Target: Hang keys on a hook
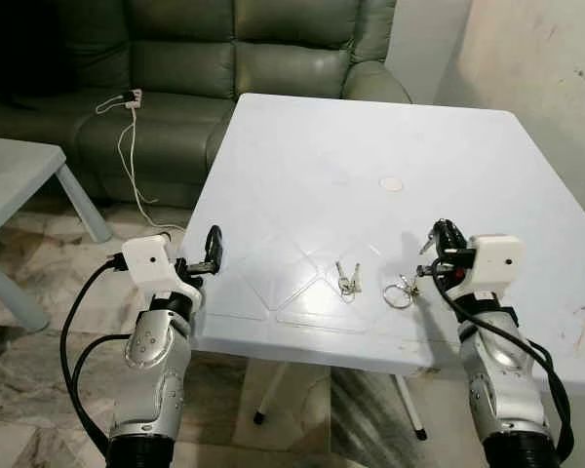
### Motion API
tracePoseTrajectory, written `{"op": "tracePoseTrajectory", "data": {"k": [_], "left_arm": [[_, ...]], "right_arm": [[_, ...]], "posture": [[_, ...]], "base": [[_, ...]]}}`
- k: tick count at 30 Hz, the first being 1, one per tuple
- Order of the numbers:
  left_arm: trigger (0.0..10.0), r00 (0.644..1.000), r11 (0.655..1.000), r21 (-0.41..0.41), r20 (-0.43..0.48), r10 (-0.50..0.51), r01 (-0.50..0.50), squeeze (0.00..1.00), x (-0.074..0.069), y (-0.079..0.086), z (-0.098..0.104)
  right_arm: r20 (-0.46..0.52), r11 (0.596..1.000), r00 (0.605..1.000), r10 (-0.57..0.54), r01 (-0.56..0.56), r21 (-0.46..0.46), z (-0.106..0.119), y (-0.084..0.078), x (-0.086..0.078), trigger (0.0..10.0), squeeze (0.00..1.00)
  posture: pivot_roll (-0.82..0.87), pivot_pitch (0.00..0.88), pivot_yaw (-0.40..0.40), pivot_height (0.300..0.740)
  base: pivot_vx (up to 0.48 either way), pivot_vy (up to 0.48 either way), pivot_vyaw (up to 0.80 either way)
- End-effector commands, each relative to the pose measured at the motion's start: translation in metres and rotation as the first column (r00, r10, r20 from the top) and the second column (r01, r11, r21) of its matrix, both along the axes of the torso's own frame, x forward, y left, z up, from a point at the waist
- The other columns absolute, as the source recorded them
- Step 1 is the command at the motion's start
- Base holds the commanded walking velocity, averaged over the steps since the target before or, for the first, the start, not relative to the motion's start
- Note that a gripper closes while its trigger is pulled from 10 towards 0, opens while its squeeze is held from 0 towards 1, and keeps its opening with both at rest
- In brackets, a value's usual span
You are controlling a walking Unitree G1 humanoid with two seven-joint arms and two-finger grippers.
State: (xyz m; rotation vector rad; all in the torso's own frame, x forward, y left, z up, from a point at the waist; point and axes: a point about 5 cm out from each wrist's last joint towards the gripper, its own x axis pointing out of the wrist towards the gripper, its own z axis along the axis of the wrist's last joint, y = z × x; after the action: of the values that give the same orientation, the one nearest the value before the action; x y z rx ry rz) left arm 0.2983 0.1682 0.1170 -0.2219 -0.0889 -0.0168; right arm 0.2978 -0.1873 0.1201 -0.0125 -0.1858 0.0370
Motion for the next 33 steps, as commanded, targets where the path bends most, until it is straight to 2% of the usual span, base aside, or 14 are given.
{"op": "tracePoseTrajectory", "data": {"k": [1, 8, 22, 24, 29, 33], "left_arm": [[10.0, 1.0, 1.0, 0.001, 0.021, 0.003, -0.003, 0.0, 0.003, 0.002, 0.004], [10.0, 0.999, 1.0, 0.017, 0.048, -0.004, 0.003, 0.0, 0.008, 0.004, 0.009], [10.0, 0.995, 0.999, 0.05, 0.096, -0.025, 0.02, 0.0, 0.012, 0.001, 0.018], [10.0, 0.995, 0.998, 0.055, 0.098, -0.027, 0.021, 0.0, 0.012, 0.001, 0.019], [10.0, 0.995, 1.0, -0.017, 0.099, -0.018, 0.02, 0.0, 0.014, -0.001, 0.019], [10.0, 0.996, 1.0, -0.004, 0.094, -0.009, 0.01, 0.0, 0.014, -0.001, 0.018]], "right_arm": [[0.01, 1.0, 1.0, -0.02, 0.02, -0.023, 0.005, -0.001, -0.001, 10.0, 0.0], [-0.013, 0.999, 0.999, -0.04, 0.04, -0.024, 0.006, 0.0, -0.003, 10.0, 0.0], [-0.033, 0.999, 0.999, -0.041, 0.039, -0.037, 0.009, 0.004, -0.001, 10.0, 0.0], [-0.032, 0.999, 0.999, -0.04, 0.039, -0.038, 0.009, 0.004, -0.001, 10.0, 0.0], [-0.035, 0.998, 0.999, -0.037, 0.035, -0.043, 0.01, 0.005, -0.001, 10.0, 0.0], [-0.037, 0.998, 0.999, -0.038, 0.036, -0.048, 0.01, 0.003, -0.001, 10.0, 0.0]], "posture": [[0.02, 0.0, -0.039, 0.74], [0.02, 0.0, -0.03, 0.74], [0.01, 0.0, -0.03, 0.74], [0.01, 0.0, -0.03, 0.74], [0.01, 0.0, -0.031, 0.74], [0.0, 0.0, -0.031, 0.74]], "base": [[0.0, 0.0, 0.0], [0.0, 0.0, 0.0], [0.0, 0.0, -0.76], [0.0, -0.48, -0.77], [0.0, -0.096, -0.77], [0.0, 0.0, -0.77]]}}
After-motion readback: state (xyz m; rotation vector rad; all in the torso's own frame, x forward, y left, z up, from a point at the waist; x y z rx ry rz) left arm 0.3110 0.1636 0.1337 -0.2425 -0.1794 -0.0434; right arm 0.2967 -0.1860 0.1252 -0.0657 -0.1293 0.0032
